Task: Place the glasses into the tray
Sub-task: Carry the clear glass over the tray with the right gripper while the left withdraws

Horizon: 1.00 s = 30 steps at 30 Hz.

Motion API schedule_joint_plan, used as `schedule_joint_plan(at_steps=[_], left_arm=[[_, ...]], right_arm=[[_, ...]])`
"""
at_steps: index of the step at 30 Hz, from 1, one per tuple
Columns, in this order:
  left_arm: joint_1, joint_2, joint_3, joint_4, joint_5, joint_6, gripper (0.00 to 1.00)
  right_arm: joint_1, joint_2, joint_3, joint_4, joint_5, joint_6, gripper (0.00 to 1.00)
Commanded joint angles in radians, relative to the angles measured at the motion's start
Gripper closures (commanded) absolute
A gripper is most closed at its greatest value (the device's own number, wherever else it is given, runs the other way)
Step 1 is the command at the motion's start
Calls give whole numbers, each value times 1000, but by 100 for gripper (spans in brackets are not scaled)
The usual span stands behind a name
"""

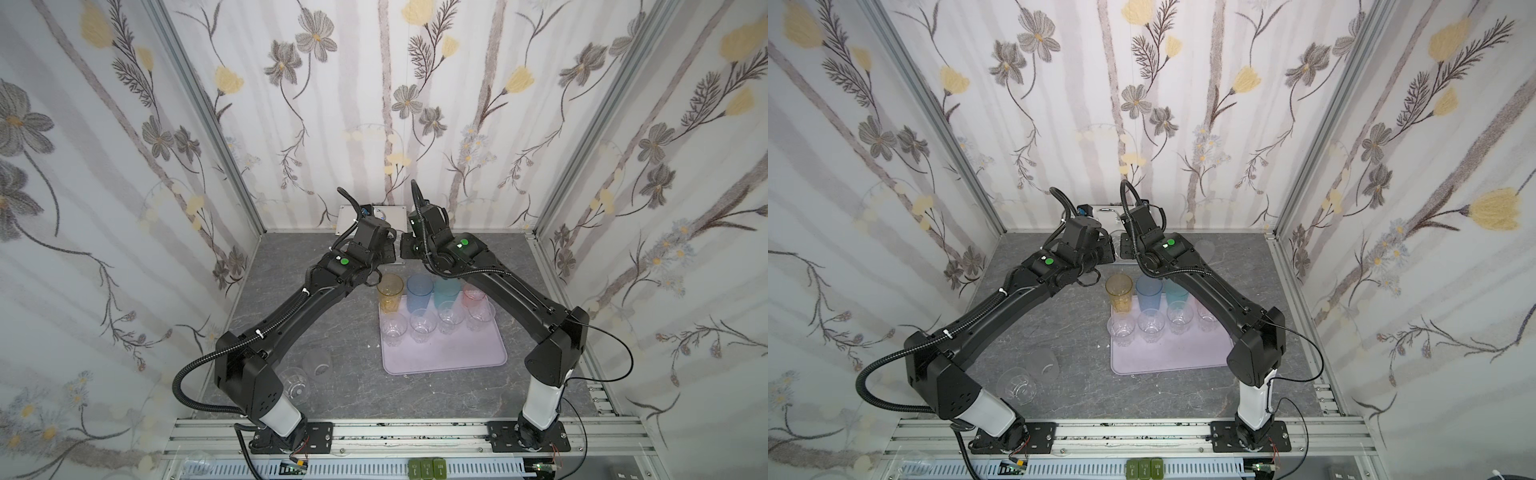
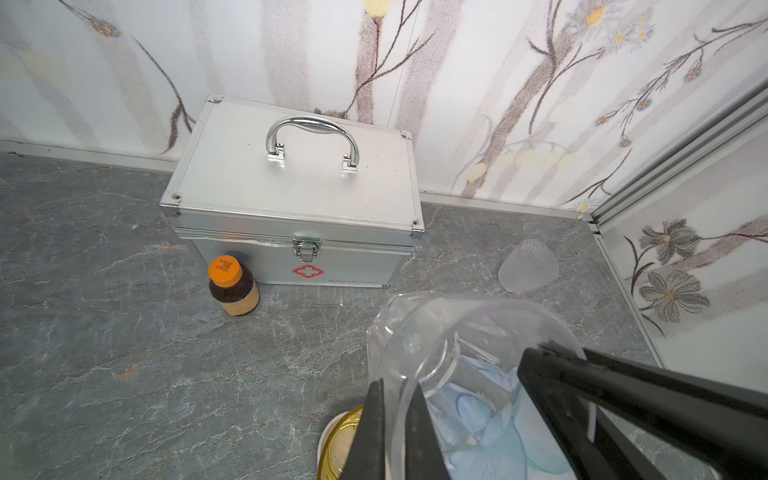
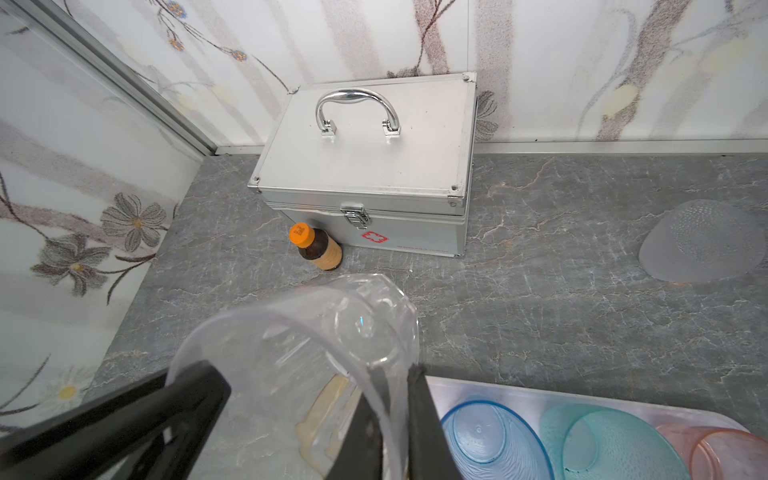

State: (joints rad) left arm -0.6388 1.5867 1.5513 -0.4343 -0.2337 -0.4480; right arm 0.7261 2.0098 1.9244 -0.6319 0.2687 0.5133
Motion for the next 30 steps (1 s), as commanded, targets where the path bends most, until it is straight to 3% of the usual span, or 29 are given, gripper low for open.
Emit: schedule_joint_plan(at_steps=[1, 5, 10, 18, 30], left_arm=[[-3, -2, 22, 40, 74, -22, 93], [-3, -24, 36, 40, 66, -14, 72], [0, -66, 14, 39, 22, 13, 58], [71, -157, -106, 47, -33, 62, 51], [215, -313, -416, 136, -38, 88, 47]], right_arm=[[-1, 2, 9, 43, 25, 7, 95], [-7, -4, 8, 27, 40, 1, 98], [-22, -34, 9, 9, 37, -1, 99], [-30, -126, -47, -96, -17, -34, 100], [17, -393, -425, -253, -145, -7, 100]])
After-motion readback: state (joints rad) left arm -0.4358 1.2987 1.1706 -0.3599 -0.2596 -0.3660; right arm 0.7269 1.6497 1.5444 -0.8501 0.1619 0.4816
